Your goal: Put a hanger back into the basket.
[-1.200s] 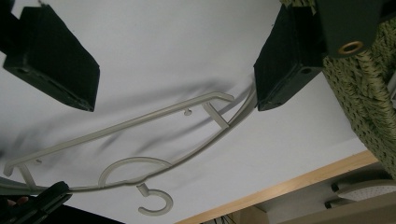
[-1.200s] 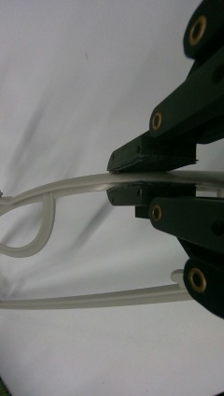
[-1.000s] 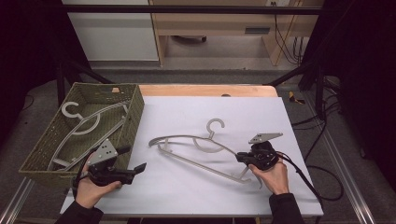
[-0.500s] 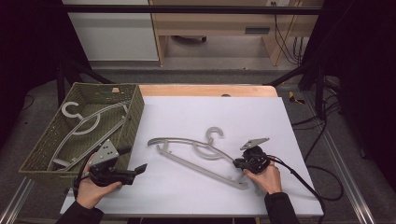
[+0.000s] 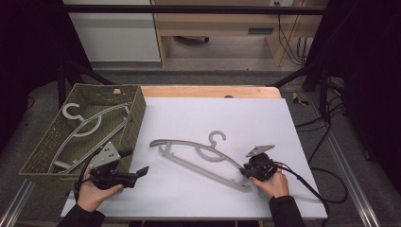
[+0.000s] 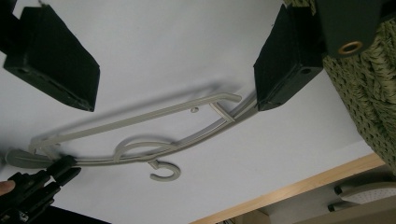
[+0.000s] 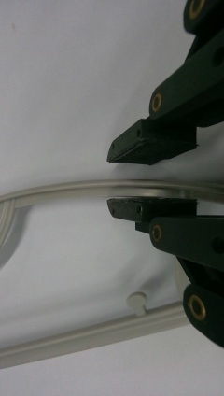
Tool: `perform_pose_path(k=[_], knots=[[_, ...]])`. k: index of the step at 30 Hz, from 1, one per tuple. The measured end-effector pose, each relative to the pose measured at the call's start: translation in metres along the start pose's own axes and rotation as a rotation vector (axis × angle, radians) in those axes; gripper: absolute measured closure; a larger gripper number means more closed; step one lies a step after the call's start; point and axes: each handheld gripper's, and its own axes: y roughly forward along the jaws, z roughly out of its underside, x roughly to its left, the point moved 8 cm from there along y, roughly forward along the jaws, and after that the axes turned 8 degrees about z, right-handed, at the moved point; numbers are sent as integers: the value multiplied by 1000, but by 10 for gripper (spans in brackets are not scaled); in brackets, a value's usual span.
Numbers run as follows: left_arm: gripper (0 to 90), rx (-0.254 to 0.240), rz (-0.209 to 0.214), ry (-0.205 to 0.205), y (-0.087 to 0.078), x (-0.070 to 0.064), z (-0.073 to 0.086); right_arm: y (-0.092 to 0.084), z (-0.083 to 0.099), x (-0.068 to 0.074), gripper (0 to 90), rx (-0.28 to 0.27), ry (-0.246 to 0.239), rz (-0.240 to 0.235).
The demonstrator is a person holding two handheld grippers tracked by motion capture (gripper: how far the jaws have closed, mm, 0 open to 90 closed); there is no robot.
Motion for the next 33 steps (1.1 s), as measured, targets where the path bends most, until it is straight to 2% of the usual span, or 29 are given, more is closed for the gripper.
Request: perform_pose_path(k=[5, 7, 8, 14, 16, 18, 21, 25, 28, 31, 33], knots=[[139, 0, -2, -1, 0, 0, 0, -4, 5, 7, 788, 40, 17, 3], [139, 1, -2, 0, 0, 0, 0, -4, 4, 8, 821, 64, 55, 9], [139, 2, -3, 0, 0, 0, 0, -3, 3, 7, 821, 71, 70, 4], [140, 2, -5, -1, 0, 1, 0, -4, 2, 7, 829, 92, 84, -14], [140, 0, -6, -2, -1, 1, 0, -5, 0, 5, 830, 70, 93, -9], [141, 2, -8, -1, -1, 2, 0, -10, -4, 4, 831, 48, 109, -21], [141, 0, -8, -1, -1, 1, -1, -16, -8, 3, 832, 0, 104, -50], [141, 5, -5, 4, 0, 0, -1, -24, -12, 0, 832, -44, 84, -38], [142, 4, -4, 6, 0, 0, -3, -30, -16, 3, 832, -62, 66, -60], [145, 6, -3, 9, 0, 0, -6, -34, -19, 3, 833, -88, 48, -58], [147, 12, -2, 18, 2, 0, -9, -41, -22, 6, 833, -95, 41, -81]])
